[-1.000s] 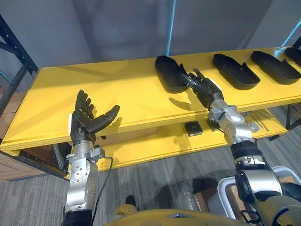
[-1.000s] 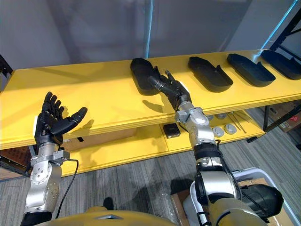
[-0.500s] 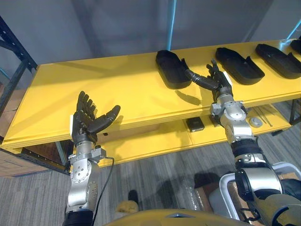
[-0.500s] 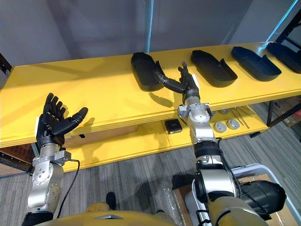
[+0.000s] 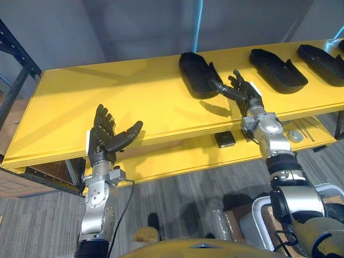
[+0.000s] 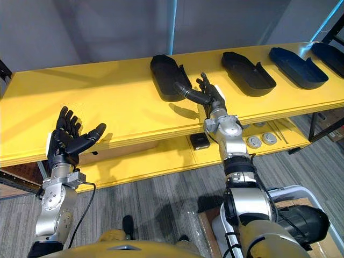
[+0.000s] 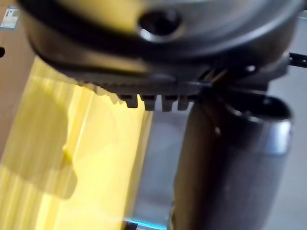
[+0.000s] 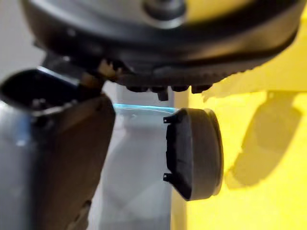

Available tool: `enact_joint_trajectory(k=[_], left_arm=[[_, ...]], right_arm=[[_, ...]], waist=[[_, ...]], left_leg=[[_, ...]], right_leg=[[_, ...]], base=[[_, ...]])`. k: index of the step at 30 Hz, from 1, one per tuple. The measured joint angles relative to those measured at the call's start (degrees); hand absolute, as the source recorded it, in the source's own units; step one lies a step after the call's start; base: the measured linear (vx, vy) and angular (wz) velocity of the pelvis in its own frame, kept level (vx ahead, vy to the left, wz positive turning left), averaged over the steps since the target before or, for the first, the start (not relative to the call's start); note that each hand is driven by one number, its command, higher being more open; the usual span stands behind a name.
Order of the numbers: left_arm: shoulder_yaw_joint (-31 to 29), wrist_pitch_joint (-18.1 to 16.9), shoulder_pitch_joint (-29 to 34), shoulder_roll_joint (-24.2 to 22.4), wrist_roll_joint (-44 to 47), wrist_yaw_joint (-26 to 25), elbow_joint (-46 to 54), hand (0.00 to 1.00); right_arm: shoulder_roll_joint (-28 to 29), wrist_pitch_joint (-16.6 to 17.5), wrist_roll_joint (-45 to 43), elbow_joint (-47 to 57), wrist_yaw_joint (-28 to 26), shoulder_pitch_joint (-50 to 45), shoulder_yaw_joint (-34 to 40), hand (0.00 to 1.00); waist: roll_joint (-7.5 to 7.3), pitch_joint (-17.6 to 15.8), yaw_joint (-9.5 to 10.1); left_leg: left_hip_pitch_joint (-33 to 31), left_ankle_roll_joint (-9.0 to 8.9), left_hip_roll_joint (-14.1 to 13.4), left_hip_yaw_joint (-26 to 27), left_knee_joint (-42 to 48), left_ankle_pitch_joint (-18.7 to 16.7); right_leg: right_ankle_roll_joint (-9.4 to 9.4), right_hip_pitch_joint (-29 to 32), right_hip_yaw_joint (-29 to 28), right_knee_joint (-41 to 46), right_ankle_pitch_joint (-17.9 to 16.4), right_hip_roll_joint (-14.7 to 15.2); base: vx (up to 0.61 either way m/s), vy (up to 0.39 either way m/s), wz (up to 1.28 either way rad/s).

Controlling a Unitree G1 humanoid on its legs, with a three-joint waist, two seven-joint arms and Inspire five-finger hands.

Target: Walk over and take three plastic housings, then place them on the shelf

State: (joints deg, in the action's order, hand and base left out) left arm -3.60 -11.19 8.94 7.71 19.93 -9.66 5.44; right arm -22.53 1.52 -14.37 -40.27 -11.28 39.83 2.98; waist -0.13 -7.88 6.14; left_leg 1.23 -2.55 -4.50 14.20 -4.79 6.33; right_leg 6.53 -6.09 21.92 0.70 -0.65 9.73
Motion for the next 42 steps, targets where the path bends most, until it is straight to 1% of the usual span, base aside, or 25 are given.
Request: enact_joint_trajectory(k=[4,9,12,17,26,37,42], left_arm=[[-0.4,0.0,0.0,0.0,0.0,-0.3,0.0,1.00],[-0.7,0.0,0.0,0.0,0.0,-0.4,0.0,1.00],[-0.8,0.0,0.0,0.0,0.0,-0.7,0.0,1.00],[-0.8,0.0,0.0,0.0,0.2,-0.6,0.0,1.00],[-0.9,0.0,0.0,0.1,0.2,-0.6,0.0,1.00],[-1.1,0.0,0.0,0.3,0.2,-0.5,0.0,1.00],[-1.3,0.0,0.0,1.3,0.2,-0.5,0.0,1.00]], right_arm=[[-0.7,0.0,-0.5,-0.8,-2.1,1.7,0.0,1.00],[-2.6,0.0,-0.6,-2.3,-4.6,2.8,0.0,1.00],[-2.6,0.0,-0.7,-2.8,-5.2,2.8,0.0,1.00],[-2.7,0.0,-4.0,-3.0,-7.8,3.5,0.1,1.00],[-4.0,0.2,-5.1,-4.1,-12.1,5.0,0.3,1.00],[-4.0,0.2,-5.1,-4.5,-13.2,5.0,0.3,1.00],[-4.0,0.2,-5.1,-4.5,-13.6,5.0,0.3,1.00]], waist=[[0.21,-0.1,-0.04],[1.00,-0.6,0.15],[1.09,-0.7,0.15],[1.20,-0.7,0.04],[1.27,-0.8,0.27],[1.62,-0.8,0.12],[1.86,-0.8,0.12]], left_leg=[[-0.1,0.02,0.0,0.0,0.0,0.0],[-0.2,0.01,0.0,-0.1,0.0,0.1],[-0.3,-0.01,-0.1,-0.1,0.0,0.1],[-0.3,-0.01,-0.1,0.0,0.0,0.2],[-0.1,-0.04,-0.2,0.3,0.0,0.2],[0.1,-0.09,-0.3,0.4,0.0,0.3],[0.1,-0.12,-0.3,0.5,0.0,0.3]], right_leg=[[0.00,0.0,0.0,0.0,0.0,0.0],[0.00,0.0,0.2,0.0,0.0,0.0],[-0.01,0.1,0.3,0.0,0.0,-0.1],[-0.01,0.1,0.2,0.0,0.0,0.0],[-0.01,0.0,0.2,0.1,0.0,0.0],[-0.01,0.0,0.1,0.1,0.0,0.1],[-0.01,0.0,0.1,0.1,0.0,0.1]], base=[[0.00,0.000,0.00],[0.00,-0.001,0.01],[0.00,0.000,0.00],[0.00,0.000,0.00],[0.00,0.000,0.00],[0.00,0.000,0.00],[0.00,0.000,0.00]])
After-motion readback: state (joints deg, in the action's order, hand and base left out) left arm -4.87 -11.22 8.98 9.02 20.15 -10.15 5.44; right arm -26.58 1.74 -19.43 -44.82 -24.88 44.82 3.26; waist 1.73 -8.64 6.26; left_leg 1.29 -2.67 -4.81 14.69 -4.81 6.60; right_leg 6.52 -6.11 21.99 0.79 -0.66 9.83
